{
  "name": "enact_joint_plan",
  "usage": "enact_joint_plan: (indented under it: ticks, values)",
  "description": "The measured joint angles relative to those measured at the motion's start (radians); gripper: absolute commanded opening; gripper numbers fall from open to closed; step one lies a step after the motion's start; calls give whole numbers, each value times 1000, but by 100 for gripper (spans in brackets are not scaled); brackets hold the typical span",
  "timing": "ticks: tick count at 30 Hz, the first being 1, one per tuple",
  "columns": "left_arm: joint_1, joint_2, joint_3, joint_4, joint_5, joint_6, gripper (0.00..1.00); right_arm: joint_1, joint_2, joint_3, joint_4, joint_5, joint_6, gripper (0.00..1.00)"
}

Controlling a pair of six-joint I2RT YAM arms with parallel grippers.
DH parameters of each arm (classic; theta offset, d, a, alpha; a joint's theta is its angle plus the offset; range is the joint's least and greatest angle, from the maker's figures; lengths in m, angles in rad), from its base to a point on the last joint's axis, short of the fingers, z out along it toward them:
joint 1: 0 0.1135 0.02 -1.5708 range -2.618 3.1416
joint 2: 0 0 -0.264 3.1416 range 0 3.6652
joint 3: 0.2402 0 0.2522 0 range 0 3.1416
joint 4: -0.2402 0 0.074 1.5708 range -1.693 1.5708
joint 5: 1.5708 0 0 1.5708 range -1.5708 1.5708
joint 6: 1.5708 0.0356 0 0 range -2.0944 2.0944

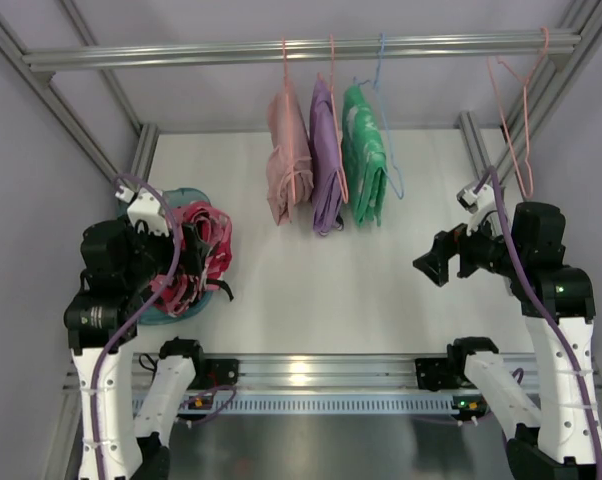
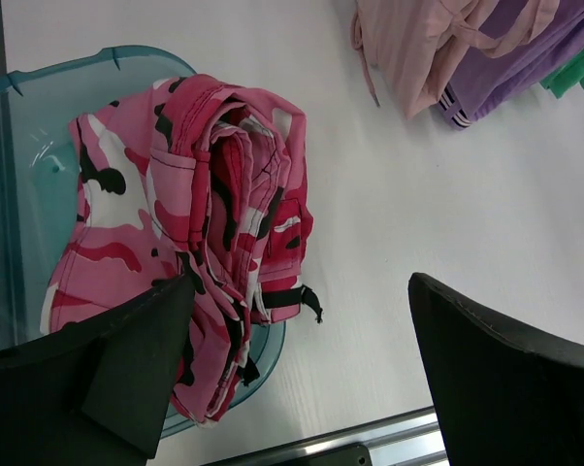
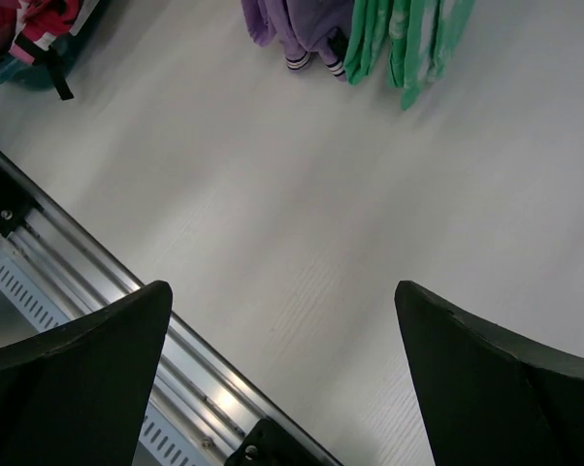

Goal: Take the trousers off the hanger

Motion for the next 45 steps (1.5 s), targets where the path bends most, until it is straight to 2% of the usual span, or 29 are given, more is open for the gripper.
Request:
enact_joint_plan:
  ticks: [4,9,12,18,24,29,33,37,45]
  values:
    - [0,43,32,3,9,-6,98,-1,0,0,2,0,14,99]
    - [2,156,108,71,125,-90,97,-12,0,0,23,-4,53,99]
    - [2,208,133,180,219,-178,92,-18,6,2,37,-5,72,99]
    - [-10,301,143,483,351,-447,87,-26,59,61,45,-3,93,99]
    - [-156,395,141,684,337,-586,82,-72,82,82,62,-12,119,100]
    - [-274,443,78,887,319,-695,77,-87,87,82,64,-16,130,99]
    - [-287,520,56,999,314,-763,73,-94,87,82,65,-22,137,99]
    - [-296,600,57,1064,312,-793,63,-102,87,82,69,-32,146,99]
    - [-325,683,57,1124,315,-829,59,-111,87,82,75,-39,155,99]
